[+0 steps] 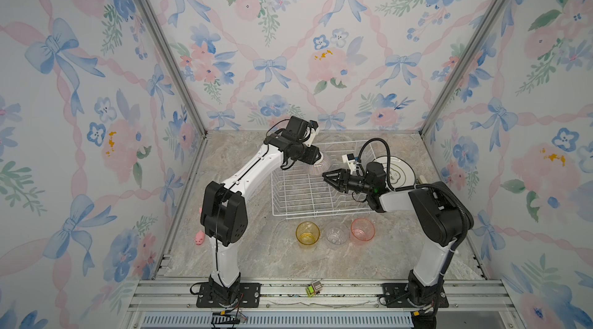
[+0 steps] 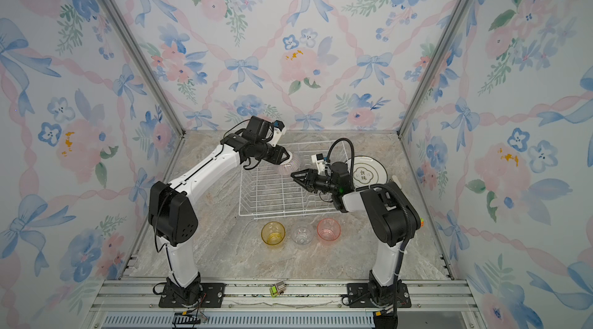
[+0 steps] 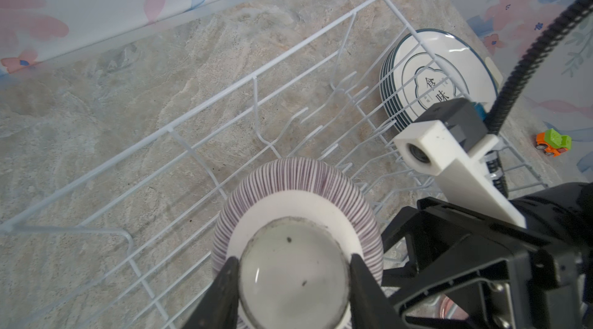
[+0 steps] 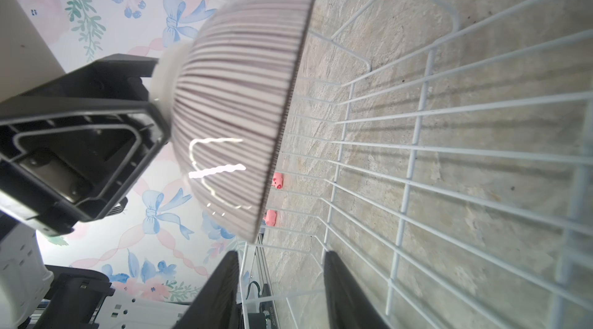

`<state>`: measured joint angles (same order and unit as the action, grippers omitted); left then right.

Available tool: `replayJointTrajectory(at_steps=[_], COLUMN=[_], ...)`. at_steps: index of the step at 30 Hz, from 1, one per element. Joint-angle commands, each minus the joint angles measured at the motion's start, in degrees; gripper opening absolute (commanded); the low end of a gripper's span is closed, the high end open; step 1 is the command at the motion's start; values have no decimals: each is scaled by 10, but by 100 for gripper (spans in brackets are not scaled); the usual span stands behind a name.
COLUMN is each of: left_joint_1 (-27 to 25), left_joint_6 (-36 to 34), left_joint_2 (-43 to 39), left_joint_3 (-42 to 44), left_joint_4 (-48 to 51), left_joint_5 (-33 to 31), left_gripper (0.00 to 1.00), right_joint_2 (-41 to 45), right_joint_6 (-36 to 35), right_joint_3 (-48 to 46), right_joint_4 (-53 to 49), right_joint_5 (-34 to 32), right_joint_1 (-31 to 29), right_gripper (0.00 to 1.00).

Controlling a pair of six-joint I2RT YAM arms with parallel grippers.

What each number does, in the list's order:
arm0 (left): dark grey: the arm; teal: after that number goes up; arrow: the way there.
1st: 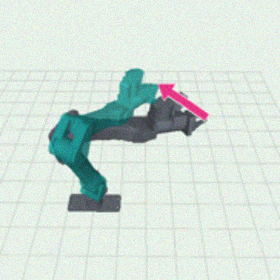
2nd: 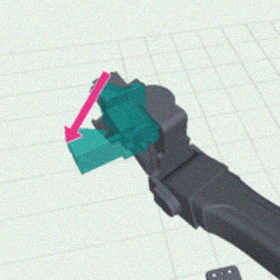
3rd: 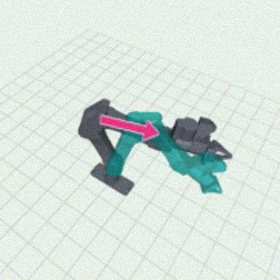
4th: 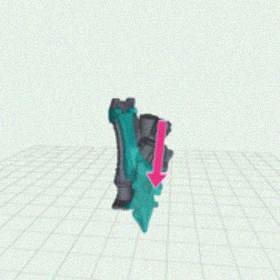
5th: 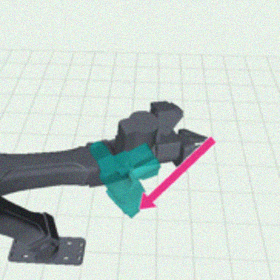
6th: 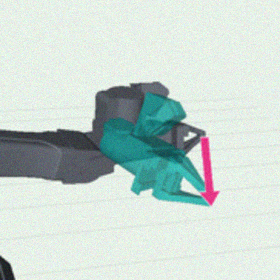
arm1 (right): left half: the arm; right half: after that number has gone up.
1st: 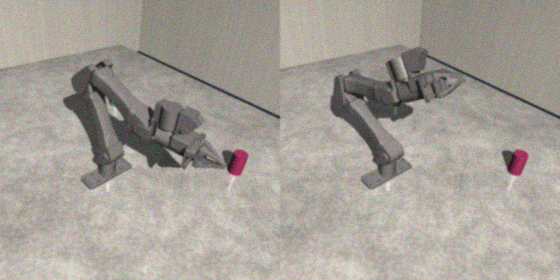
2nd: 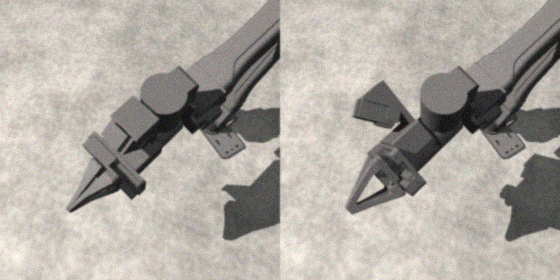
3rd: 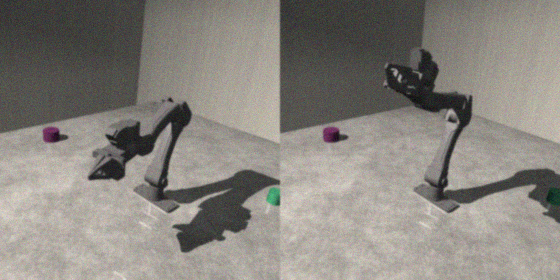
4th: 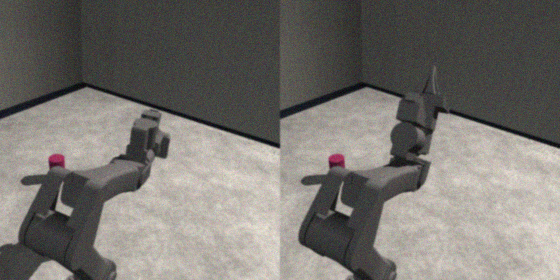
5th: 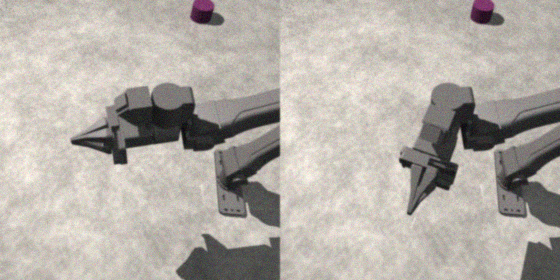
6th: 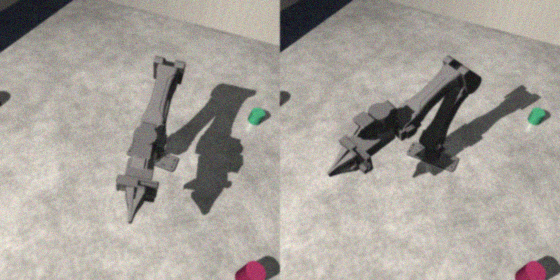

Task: Unload the mixed dishes from the dish rack
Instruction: 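Hold the striped bowl with the right gripper while the left gripper releases it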

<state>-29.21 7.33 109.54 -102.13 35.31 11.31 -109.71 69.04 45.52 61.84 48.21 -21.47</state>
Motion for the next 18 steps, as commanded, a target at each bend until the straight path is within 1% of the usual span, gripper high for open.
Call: replayJointTrajectory(at_steps=[1, 5, 10, 18], left_joint_1=[5, 6, 11, 9], left_joint_6=[6, 7, 9, 15], left_joint_2=[-30, -28, -23, -30], left_joint_3=[-18, -18, -18, -13], left_joint_4=[-18, -18, -22, -32], left_joint_5=[14, 11, 20, 29], left_gripper=[40, 40, 40, 40], right_joint_2=[-26, -1, 27, 13], right_joint_6=[86, 56, 44, 47], right_joint_3=[-2, -14, -22, 1], right_joint_4=[188, 187, 187, 187], right_joint_5=[-2, -13, -7, -19], right_joint_1=[-5, -16, -17, -24], right_gripper=[45, 45, 46, 46])
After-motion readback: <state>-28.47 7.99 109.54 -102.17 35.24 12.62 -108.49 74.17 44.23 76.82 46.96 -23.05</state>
